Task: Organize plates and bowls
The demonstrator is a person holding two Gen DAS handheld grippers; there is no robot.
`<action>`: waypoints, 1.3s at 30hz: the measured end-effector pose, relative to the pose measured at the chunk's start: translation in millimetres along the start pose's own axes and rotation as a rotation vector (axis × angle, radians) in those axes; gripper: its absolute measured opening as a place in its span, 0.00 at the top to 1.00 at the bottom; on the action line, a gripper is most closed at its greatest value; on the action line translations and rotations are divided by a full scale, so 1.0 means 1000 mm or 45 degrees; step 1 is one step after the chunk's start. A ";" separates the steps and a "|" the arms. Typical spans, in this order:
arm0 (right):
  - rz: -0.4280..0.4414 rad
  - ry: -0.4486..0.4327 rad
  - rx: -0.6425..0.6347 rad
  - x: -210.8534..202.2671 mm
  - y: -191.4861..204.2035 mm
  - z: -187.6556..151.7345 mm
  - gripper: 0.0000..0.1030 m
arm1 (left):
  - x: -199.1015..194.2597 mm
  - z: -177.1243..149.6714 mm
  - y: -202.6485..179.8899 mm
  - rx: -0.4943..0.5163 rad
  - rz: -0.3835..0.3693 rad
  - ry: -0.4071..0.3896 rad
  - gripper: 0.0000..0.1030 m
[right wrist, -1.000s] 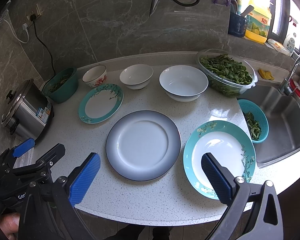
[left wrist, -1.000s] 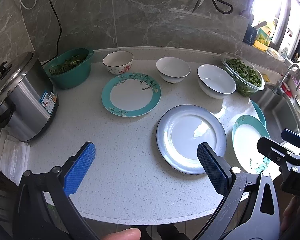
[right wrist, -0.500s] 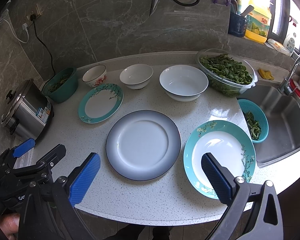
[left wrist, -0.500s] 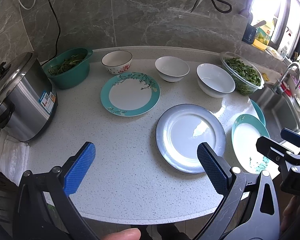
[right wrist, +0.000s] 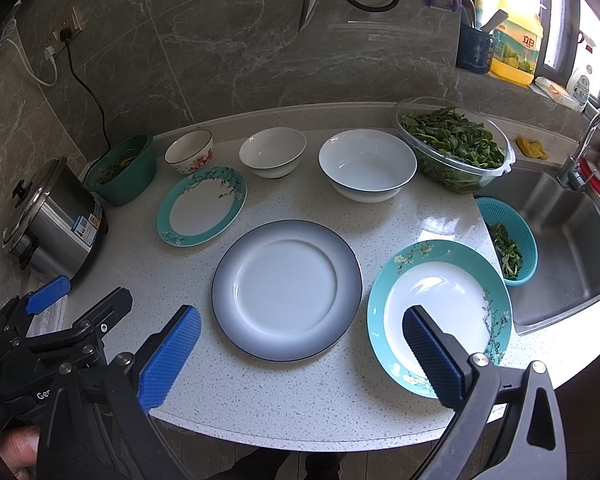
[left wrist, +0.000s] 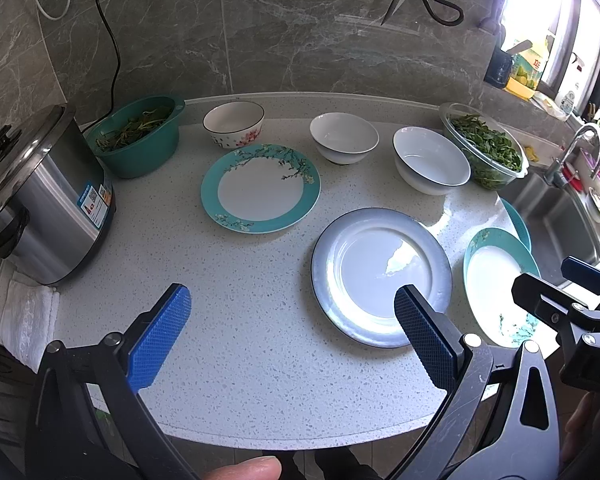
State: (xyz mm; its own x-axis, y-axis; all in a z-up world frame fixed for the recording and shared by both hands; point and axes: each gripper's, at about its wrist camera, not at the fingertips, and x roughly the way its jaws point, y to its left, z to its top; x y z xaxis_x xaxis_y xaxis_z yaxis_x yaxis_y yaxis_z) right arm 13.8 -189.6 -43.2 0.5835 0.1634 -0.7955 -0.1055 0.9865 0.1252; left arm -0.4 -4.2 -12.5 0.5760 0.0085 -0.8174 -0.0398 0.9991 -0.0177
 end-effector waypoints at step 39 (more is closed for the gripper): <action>0.211 0.007 0.019 0.021 -0.009 0.012 0.00 | 0.084 -0.007 0.040 -0.031 -0.177 0.239 0.00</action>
State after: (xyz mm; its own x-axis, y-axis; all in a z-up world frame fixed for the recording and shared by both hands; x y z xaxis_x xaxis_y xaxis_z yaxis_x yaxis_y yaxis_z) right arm 36.7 -194.5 -53.8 0.5548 0.3237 -0.7664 -0.1878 0.9461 0.2637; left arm 40.7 35.7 -86.0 0.4155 -0.1391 -0.8989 0.0082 0.9888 -0.1492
